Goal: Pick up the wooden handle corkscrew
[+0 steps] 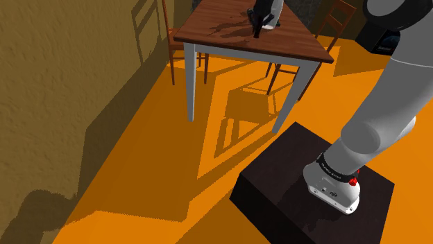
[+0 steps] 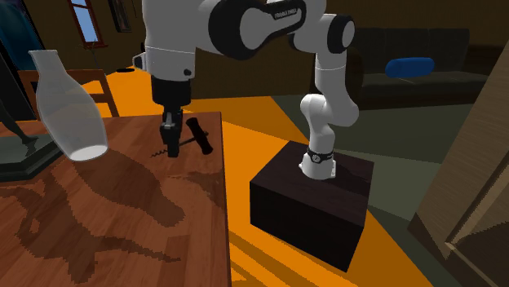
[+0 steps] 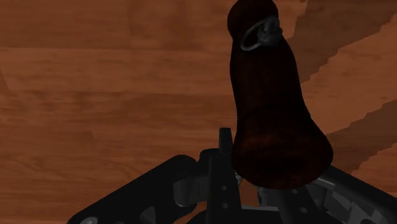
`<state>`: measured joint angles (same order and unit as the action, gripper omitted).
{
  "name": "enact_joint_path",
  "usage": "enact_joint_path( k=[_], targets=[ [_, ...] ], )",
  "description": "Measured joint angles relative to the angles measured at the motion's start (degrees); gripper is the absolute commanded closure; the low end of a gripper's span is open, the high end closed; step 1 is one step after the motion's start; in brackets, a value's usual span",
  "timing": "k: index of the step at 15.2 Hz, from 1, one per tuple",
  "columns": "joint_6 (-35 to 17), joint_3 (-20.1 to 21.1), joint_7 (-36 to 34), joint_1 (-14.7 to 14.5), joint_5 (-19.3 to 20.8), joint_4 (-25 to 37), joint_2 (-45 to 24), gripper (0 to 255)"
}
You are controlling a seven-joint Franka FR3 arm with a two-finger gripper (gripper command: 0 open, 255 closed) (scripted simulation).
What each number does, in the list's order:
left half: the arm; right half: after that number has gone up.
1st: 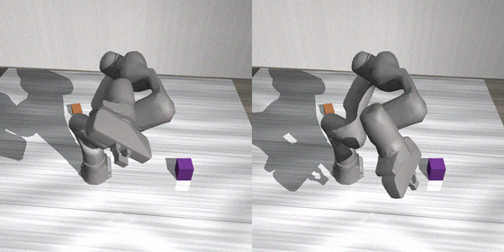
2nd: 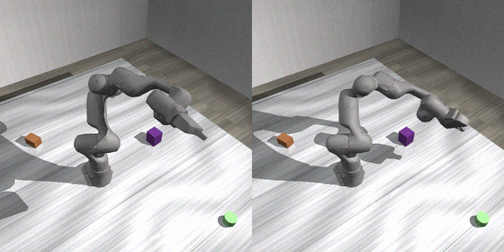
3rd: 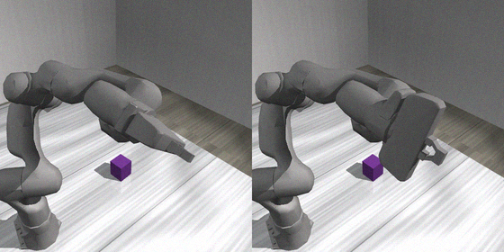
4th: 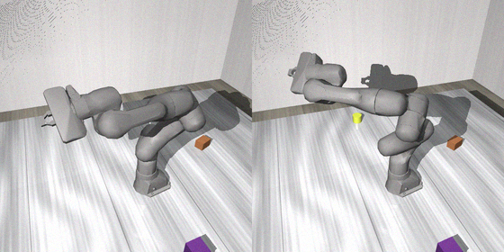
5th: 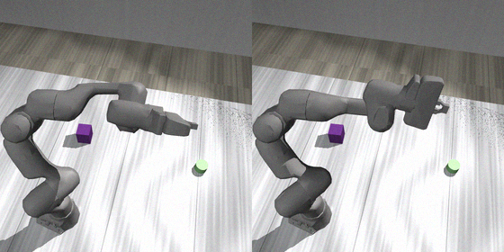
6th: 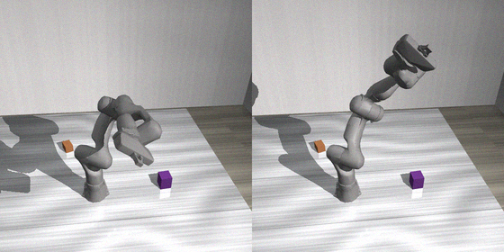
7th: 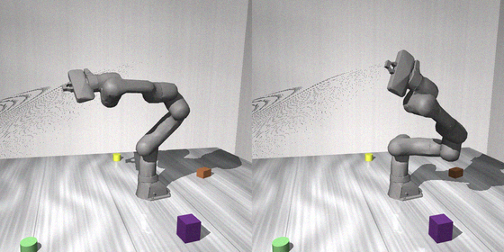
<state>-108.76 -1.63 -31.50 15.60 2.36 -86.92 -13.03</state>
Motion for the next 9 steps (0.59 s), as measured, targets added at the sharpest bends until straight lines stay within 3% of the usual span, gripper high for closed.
enact_joint_path(
  k=[9],
  targets=[
    [7.25, 0.02, 0.26, -0.02, -0.09, 8.23, -0.96, 255]
  ],
)
